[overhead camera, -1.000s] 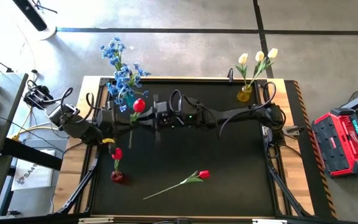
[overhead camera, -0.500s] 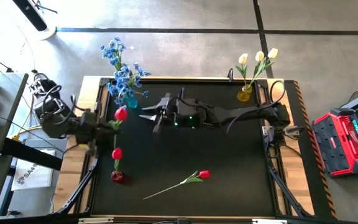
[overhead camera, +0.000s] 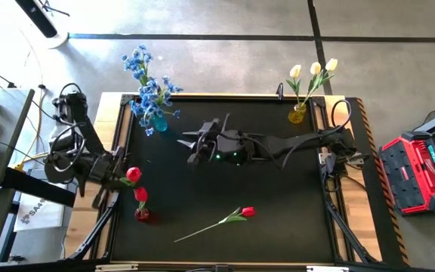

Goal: Sort flowers into vase by color
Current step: Put the top red flower into the red vase

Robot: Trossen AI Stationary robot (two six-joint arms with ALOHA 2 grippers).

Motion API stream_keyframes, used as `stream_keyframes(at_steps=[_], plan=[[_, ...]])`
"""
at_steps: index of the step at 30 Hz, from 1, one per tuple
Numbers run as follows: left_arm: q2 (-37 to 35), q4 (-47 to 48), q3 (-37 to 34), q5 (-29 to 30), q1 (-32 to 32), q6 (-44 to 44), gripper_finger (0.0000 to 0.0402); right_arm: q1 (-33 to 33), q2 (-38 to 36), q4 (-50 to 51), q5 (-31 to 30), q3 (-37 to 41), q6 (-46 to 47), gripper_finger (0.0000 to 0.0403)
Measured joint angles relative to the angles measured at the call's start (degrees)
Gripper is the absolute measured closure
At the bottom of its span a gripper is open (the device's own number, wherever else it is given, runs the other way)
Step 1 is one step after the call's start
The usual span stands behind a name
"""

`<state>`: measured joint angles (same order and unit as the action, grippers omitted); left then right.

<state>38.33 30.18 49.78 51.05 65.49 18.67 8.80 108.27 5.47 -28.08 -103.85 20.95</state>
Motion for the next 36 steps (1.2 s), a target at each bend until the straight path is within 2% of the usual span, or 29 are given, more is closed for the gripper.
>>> stream_keyframes(at_steps=[8,17,24,31,36], plan=[[-3.86,-7.04,-5.95,4.92,6.99,-1.56,0.0401,-0.07,0.00,2.28,-0.39,0.00,5.04,0.0273],[-6.35,-13.78,-5.91,1.52,12.84,-12.87,0.0401,0.01,0.00,2.50,-0.63,0.00,8.50,0.0273],[-4.57,-13.93,-5.91,0.29,13.33,-13.43,0.0401,1.43,0.00,2.51,-1.21,0.00,10.73,0.0273],[0.06,-22.44,-5.92,-1.05,13.31,-20.11,0.0401,3.25,0.02,2.52,-4.78,0.00,11.30,0.0273],[2.75,-23.66,-5.91,-1.03,13.31,-21.83,0.0401,3.65,0.04,2.50,-5.07,0.00,14.94,0.0273]])
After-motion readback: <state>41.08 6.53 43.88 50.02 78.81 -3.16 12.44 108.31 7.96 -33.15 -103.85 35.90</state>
